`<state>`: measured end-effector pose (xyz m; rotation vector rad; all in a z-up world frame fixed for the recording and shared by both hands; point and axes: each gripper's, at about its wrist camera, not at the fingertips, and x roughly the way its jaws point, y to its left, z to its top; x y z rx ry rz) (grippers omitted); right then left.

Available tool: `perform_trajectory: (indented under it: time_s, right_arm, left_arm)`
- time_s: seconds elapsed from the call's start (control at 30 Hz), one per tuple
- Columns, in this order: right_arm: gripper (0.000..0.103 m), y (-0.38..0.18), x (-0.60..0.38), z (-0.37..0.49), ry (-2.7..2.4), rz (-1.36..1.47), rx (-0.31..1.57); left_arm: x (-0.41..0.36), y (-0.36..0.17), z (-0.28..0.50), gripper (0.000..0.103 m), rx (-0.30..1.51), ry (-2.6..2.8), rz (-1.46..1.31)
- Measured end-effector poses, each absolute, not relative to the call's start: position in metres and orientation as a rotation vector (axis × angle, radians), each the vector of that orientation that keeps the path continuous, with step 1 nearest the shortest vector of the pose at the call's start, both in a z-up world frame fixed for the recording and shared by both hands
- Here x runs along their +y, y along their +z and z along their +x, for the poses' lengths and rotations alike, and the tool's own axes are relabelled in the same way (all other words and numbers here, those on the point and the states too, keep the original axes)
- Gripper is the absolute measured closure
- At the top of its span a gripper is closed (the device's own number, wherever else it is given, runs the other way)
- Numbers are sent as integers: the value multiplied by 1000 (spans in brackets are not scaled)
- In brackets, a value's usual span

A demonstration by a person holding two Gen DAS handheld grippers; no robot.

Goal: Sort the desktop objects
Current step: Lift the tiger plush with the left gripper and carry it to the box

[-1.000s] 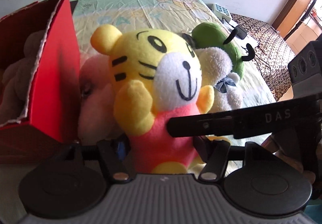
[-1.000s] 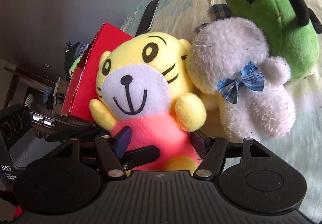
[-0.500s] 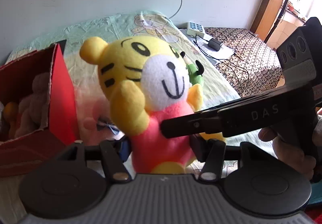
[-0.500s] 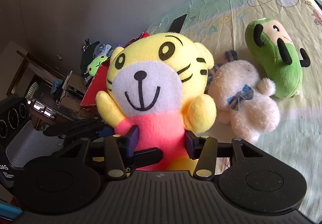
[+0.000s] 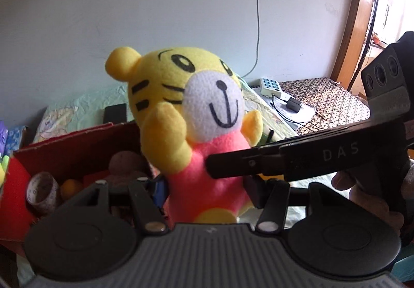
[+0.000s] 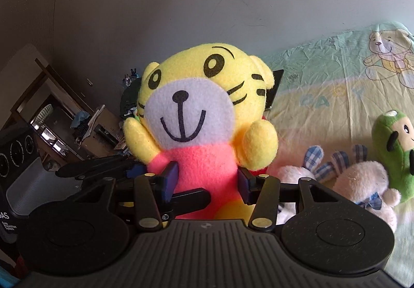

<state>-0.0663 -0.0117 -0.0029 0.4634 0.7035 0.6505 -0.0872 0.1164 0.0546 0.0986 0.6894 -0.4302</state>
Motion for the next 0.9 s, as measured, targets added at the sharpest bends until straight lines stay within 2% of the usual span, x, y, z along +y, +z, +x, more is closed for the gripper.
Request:
perform_trajectory:
  time_s: [0.4,0.67,0.9]
  right_arm:
    - [50,-8,127,-8,711,444,706]
    - [50,-39,188,14,672,528,857]
    - [49,-56,206,15,629,685,991]
  left_arm:
    - [256,56,-45,45,710,-272,105]
    - [319,15,-14,46,844,-225,116]
    - [337,-1,-5,46,904,-209,159]
